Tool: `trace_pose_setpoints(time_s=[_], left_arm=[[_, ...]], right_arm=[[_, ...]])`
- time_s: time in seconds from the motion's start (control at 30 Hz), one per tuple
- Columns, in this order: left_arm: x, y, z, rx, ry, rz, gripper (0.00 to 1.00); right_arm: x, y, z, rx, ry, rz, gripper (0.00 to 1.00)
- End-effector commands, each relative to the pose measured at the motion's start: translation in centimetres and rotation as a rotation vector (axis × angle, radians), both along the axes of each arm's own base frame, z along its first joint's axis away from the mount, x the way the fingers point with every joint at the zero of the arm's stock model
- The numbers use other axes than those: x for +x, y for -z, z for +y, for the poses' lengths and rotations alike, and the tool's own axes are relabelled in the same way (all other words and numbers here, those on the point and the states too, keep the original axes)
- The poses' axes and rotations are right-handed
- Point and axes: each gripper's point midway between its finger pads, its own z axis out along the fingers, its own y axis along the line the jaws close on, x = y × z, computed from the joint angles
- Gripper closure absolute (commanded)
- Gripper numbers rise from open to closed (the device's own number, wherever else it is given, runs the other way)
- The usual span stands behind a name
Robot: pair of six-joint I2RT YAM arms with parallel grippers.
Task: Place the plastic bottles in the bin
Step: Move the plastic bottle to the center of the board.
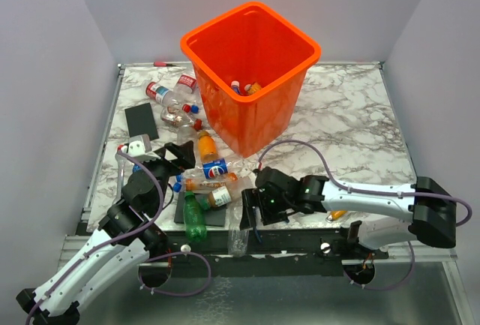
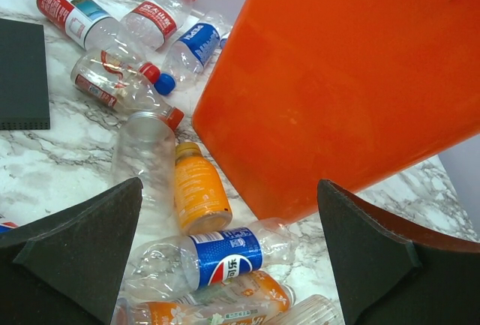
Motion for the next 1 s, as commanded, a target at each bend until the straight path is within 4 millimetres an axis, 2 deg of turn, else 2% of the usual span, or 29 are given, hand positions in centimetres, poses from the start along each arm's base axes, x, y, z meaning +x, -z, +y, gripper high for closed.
trace_pose_setpoints(time_s=[0.0,0.1,0.27,0.47,0.8,0.97], left_arm=[[-0.1,0.2,-0.3,-0.023,0.015,-0.003,0.01],[-0.2,0.2,-0.4,-0.021,0.024,0.0,0.01],[-0.2,0.1,-0.4,-0.025,0.028,-0.005,0.01],[-0.3,0.0,-0.5,-0.031,0.032,-0.007,0.01],[-0.4,-0.2,-0.5,-0.038,0.037,-0.015,0.01],[-0.4,-0.2,-0.5,-0.039,0.038,-0.014,0.01]], right_arm=[[-1.1,0.6,0.8,-0.057,0.003,0.042,0.08],[-1.3,0.8,2.0,-0.059,-0.01,0.054,0.08],[-1.3,2.2,2.7,-0.081,-0.014,0.075,0.08],[-1.4,2.7,4.0,-0.075,-0.044,0.091,0.12],[-1.7,3.6,5.6,-0.079,-0.098,0.107,0.27],[-1.5,3.8,5.9,-0.083,-0.104,0.098,0.39]])
